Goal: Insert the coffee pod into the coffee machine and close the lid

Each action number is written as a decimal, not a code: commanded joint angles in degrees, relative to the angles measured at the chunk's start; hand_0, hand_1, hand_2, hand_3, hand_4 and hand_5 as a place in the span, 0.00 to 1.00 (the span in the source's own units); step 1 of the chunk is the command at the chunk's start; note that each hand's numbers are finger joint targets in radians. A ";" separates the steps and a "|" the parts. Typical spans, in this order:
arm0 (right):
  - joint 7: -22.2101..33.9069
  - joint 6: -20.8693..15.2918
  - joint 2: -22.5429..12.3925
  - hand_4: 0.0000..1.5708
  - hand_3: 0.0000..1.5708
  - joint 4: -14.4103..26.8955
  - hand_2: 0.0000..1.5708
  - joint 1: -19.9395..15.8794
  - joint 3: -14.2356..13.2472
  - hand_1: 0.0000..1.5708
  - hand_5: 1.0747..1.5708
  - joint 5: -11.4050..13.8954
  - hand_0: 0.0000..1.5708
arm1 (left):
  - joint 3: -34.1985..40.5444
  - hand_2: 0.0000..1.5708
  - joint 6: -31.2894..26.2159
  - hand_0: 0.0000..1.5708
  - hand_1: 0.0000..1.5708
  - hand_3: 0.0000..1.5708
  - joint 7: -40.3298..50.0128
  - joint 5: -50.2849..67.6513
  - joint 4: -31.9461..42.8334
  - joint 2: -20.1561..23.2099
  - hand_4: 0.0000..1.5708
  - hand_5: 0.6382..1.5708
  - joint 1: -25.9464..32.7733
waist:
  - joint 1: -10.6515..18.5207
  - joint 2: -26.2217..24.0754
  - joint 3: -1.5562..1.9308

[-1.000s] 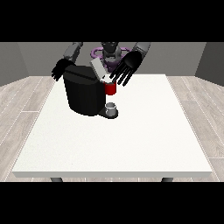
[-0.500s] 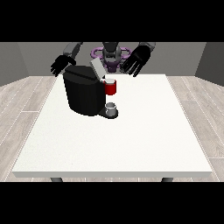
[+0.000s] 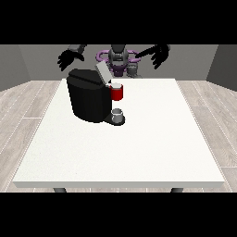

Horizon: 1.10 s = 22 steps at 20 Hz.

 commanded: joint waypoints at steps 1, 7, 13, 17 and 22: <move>2.66 3.58 -2.79 0.22 0.00 -2.36 0.00 2.75 0.34 0.00 1.00 -0.91 0.00 | 2.08 0.00 1.01 0.00 0.00 0.00 -3.05 3.96 -0.67 -4.96 0.00 1.00 8.24 | 2.04 -6.45 0.00; 6.57 4.74 -2.95 0.00 0.00 -8.01 0.00 -1.42 2.99 0.00 1.00 -0.66 0.00 | 4.08 0.00 -1.60 0.00 0.00 0.00 -1.14 8.07 -1.28 -5.80 0.06 1.00 12.73 | 4.83 -9.02 0.02; 7.16 7.87 -4.92 0.00 0.00 -6.53 0.00 -4.49 3.04 0.00 1.00 -1.00 0.00 | 3.77 0.00 -6.37 0.00 0.00 0.00 -0.58 12.69 -5.68 -7.92 0.00 1.00 15.67 | 9.90 -7.15 0.06; 7.02 8.66 -6.02 0.09 0.00 -5.28 0.00 -7.41 3.19 0.00 1.00 0.44 0.00 | 2.57 0.00 -4.80 0.00 0.00 0.00 2.59 14.56 -11.02 -10.08 0.09 1.00 16.03 | 11.58 -5.27 0.07; 6.15 10.05 -5.54 0.00 0.00 -3.88 0.00 -7.71 3.46 0.00 1.00 0.68 0.00 | -1.16 0.00 -5.19 0.00 0.00 0.00 3.34 17.21 -17.87 -11.61 0.06 1.00 23.54 | 12.64 -5.06 0.07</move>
